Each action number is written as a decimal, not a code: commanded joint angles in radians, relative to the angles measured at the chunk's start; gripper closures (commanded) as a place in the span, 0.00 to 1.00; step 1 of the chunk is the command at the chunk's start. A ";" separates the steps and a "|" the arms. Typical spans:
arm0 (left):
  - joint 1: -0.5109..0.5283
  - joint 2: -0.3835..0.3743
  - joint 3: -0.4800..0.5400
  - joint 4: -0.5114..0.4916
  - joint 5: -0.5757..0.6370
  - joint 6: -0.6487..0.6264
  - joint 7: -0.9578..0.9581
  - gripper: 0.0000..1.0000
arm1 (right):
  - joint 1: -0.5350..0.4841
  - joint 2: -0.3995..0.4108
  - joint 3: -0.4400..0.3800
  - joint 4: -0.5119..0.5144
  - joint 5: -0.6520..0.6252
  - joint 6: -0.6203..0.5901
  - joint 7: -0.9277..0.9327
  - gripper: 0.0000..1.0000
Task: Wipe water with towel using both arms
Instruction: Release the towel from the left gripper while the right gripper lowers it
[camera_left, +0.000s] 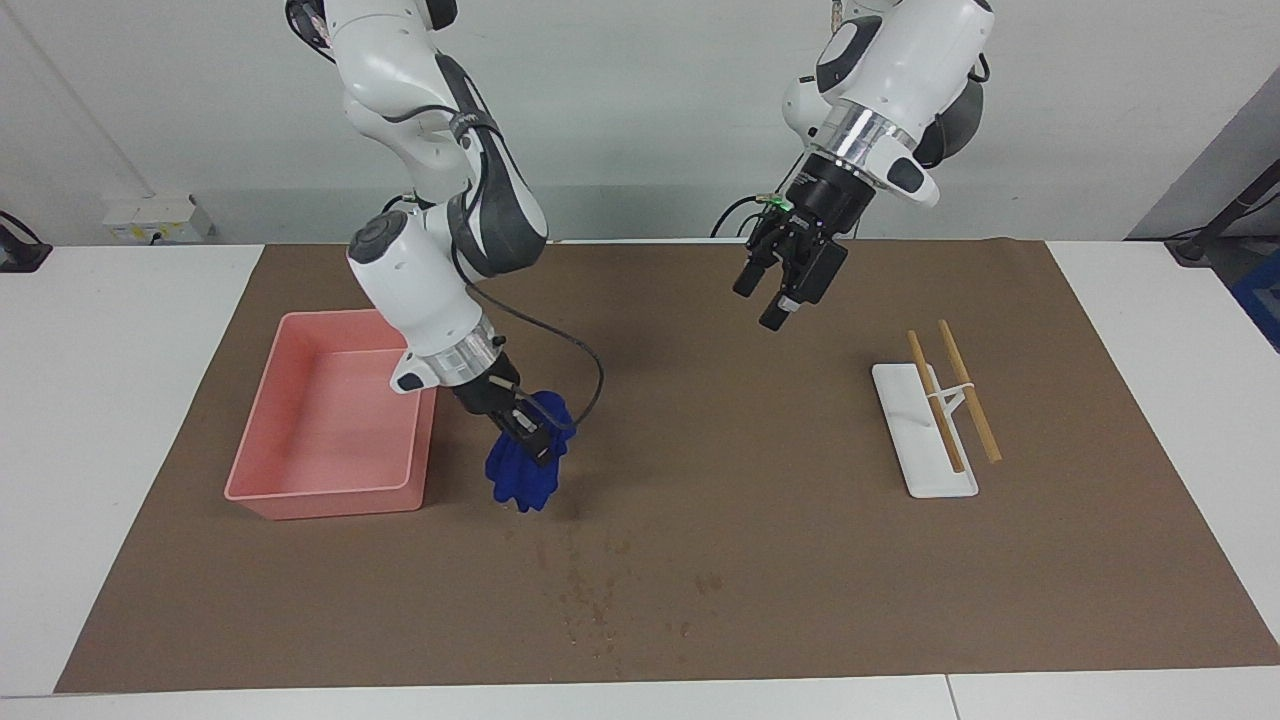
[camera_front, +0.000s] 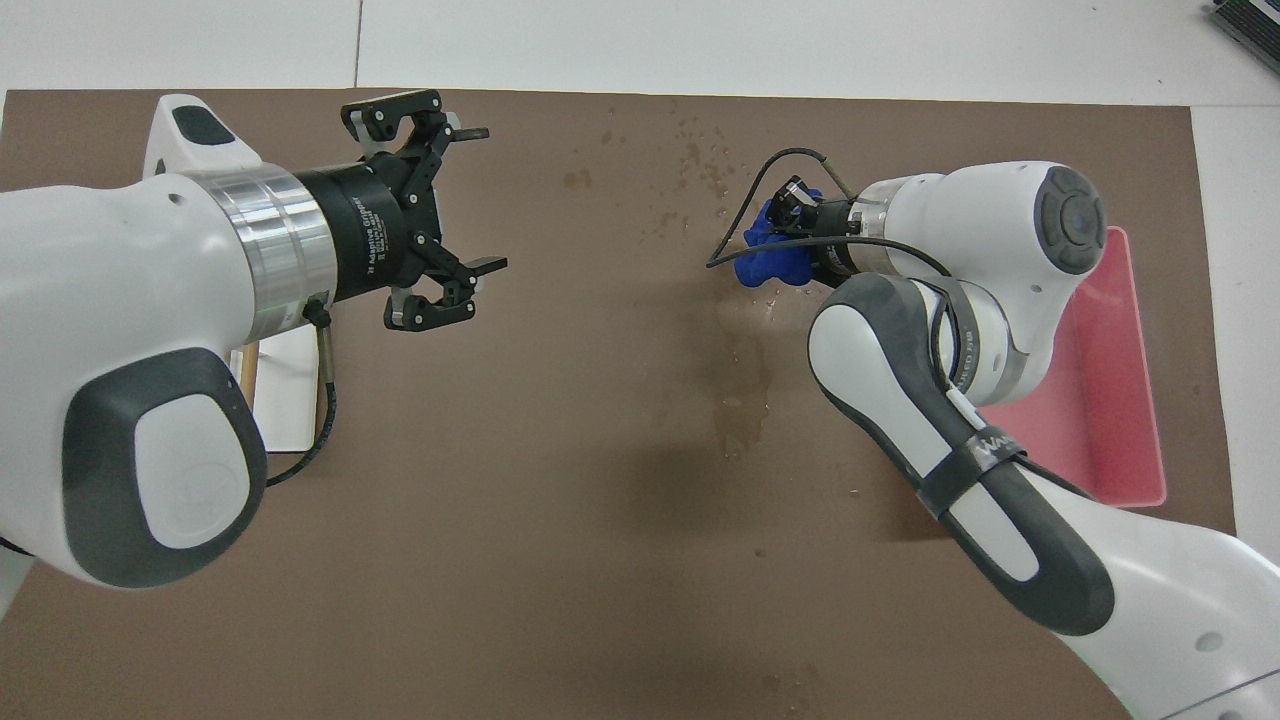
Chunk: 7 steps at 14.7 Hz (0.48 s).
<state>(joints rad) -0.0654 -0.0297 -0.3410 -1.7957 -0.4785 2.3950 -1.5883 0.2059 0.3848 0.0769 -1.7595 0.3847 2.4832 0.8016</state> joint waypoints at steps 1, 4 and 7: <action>0.080 -0.012 -0.006 0.015 0.024 -0.056 0.118 0.00 | -0.013 0.051 0.007 0.006 -0.027 0.039 -0.031 1.00; 0.151 -0.012 -0.004 0.027 0.091 -0.127 0.253 0.00 | -0.022 0.101 0.007 0.003 -0.030 0.046 -0.036 1.00; 0.142 -0.006 0.023 0.058 0.169 -0.249 0.518 0.00 | -0.016 0.120 0.007 -0.040 -0.035 0.036 -0.053 1.00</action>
<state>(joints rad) 0.0806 -0.0301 -0.3325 -1.7595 -0.3528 2.2292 -1.2149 0.1977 0.5055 0.0755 -1.7707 0.3711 2.5195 0.7680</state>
